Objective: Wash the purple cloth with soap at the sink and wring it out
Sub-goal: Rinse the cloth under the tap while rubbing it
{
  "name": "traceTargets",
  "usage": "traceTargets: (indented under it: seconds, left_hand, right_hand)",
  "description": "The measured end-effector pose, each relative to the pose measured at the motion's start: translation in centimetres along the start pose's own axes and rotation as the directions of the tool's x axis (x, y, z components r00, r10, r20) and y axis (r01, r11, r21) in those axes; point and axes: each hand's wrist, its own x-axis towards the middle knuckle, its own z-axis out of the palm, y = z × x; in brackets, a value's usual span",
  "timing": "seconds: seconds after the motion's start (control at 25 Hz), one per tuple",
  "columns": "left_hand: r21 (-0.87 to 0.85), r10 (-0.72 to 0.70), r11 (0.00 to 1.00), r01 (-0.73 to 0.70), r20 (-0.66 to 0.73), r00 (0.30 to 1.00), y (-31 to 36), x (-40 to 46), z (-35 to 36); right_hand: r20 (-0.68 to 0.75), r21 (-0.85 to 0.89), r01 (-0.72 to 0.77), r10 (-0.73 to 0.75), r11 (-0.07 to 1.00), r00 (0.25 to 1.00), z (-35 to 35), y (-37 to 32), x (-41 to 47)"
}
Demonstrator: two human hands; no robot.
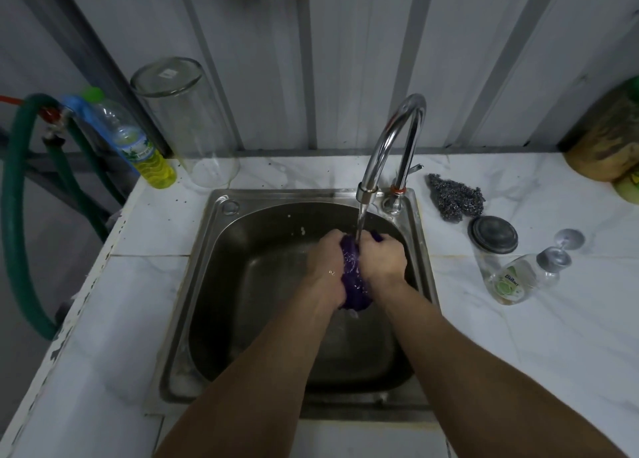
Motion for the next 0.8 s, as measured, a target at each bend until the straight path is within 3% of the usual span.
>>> traceTargets:
  seconds: [0.12, 0.24, 0.32, 0.4, 0.48, 0.56, 0.64, 0.8]
  left_hand:
    - [-0.017, -0.007, 1.000, 0.007, 0.002, 1.000, 0.0, -0.3, -0.9]
    - [-0.134, 0.026, 0.991, -0.026, -0.002, 1.000, 0.9, 0.3, -1.7]
    - [-0.140, 0.038, 0.989, -0.042, -0.027, 0.999, 2.0, 0.7, -1.5]
    - [-0.106, 0.055, 0.992, -0.065, -0.092, 0.994, 2.5, 0.9, -1.3]
    - [-0.100, 0.052, 0.994, -0.050, 0.020, 0.998, 2.1, 0.8, -1.9]
    - [-0.123, 0.102, 0.989, -0.082, 0.162, 0.982, 0.5, 0.5, -2.8]
    - [-0.116, 0.136, 0.987, -0.115, 0.191, 0.972, -0.3, -0.1, -2.4]
    - [-0.113, 0.032, 0.993, -0.023, 0.078, 0.996, 0.7, -0.3, 0.8]
  right_hand:
    - [0.131, 0.089, -0.199, 0.186, 0.976, 0.974, 0.0, 1.0, 1.3]
    - [0.313, 0.200, -0.132, 0.065, 0.971, 0.947, -0.8, 0.4, -0.2]
    - [0.332, 0.237, -0.016, -0.065, 0.971, 0.941, -1.0, -0.3, -2.2]
    - [0.233, 0.202, 0.214, -0.259, 0.956, 0.937, -0.9, -0.4, -4.9]
    - [0.122, 0.002, 0.517, -0.513, 0.856, 0.849, -0.5, 0.0, -7.3]
    - [0.075, -0.147, 0.658, -0.655, 0.738, 0.752, 0.1, -0.2, -8.1]
    - [0.050, -0.183, 0.611, -0.613, 0.770, 0.788, 0.4, -1.2, -6.9]
    - [0.006, -0.201, 0.309, -0.315, 0.930, 0.949, 0.3, -3.1, -0.9]
